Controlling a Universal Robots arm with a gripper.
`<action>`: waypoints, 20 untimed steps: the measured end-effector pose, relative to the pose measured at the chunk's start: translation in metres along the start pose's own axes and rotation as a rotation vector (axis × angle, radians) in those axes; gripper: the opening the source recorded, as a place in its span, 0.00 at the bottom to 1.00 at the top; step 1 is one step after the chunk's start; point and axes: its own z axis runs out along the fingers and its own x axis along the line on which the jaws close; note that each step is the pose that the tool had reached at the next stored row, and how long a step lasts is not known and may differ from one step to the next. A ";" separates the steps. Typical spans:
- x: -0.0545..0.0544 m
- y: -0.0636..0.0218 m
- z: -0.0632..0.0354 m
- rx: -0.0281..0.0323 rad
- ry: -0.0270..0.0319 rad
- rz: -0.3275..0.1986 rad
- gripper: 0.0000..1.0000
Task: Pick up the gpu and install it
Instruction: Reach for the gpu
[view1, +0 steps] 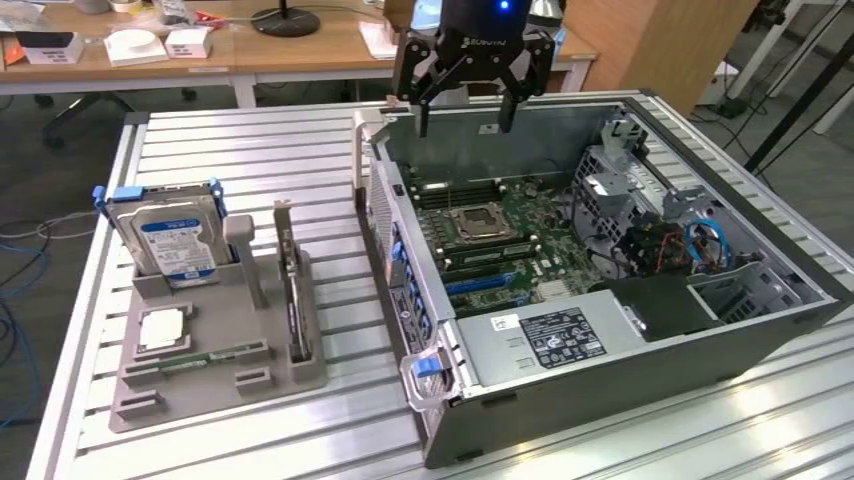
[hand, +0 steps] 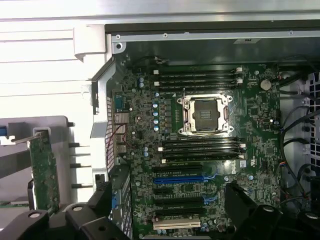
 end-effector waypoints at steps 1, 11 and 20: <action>0.000 0.0000 0.0000 0.0000 0.0000 0.000 0.97; 0.000 0.0000 0.0000 0.0000 0.0001 0.000 0.56; 0.000 0.0000 0.0000 0.0000 0.0001 0.000 0.20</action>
